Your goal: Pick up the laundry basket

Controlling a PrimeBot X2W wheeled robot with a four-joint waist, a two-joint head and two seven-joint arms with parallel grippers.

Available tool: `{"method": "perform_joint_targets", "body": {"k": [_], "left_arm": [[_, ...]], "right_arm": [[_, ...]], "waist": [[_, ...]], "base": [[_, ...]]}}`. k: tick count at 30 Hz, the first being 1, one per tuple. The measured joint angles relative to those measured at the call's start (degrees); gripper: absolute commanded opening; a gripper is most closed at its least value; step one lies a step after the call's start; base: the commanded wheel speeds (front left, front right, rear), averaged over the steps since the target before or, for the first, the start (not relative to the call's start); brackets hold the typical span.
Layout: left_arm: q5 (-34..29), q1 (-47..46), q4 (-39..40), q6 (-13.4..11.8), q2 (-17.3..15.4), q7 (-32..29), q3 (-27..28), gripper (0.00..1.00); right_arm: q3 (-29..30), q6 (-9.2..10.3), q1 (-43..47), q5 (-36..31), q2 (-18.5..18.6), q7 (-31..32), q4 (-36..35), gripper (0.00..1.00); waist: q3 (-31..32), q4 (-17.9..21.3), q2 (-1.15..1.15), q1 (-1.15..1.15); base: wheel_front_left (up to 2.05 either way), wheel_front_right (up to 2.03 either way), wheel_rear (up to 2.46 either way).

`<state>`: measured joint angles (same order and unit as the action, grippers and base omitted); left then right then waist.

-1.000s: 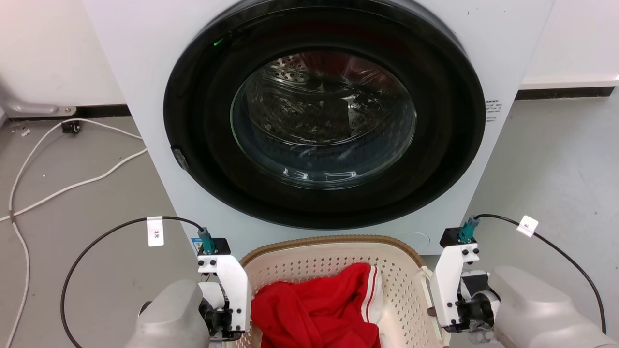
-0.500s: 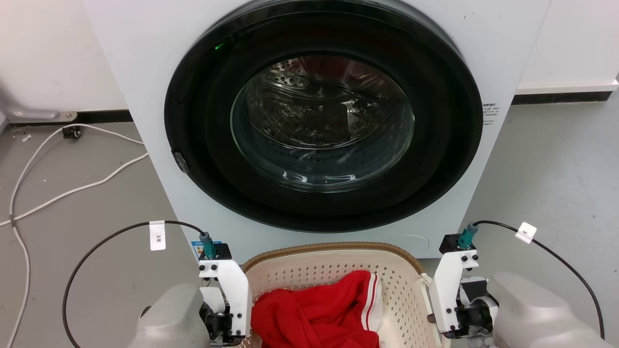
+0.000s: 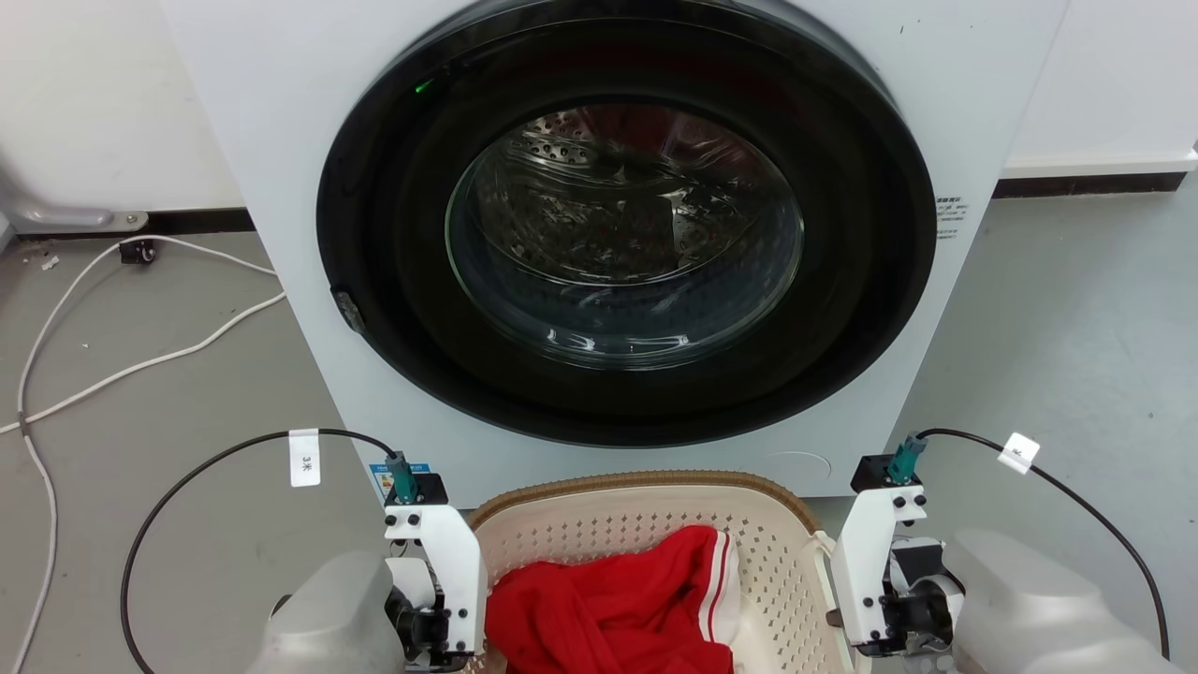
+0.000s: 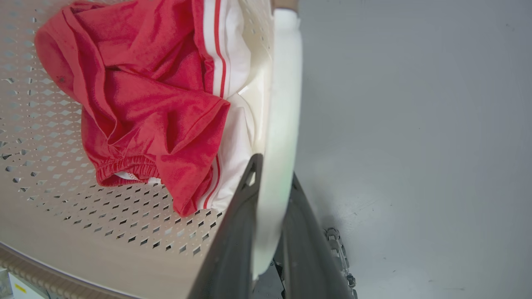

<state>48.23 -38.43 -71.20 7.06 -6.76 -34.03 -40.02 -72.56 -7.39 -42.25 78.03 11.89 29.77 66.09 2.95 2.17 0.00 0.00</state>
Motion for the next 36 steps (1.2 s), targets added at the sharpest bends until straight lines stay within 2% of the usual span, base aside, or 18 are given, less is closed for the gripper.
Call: {"method": "perform_joint_targets", "body": {"k": [36], "left_arm": [[3.19,-0.1,-0.11,0.0,-0.3,1.52,-3.6,0.0]], "right_arm": [[-0.18,0.0,0.06,1.09,-0.46,0.27,1.07,0.0]], "waist": [[-0.09,-0.47,0.0,0.0]], "base": [[0.0,0.0,0.0]]}}
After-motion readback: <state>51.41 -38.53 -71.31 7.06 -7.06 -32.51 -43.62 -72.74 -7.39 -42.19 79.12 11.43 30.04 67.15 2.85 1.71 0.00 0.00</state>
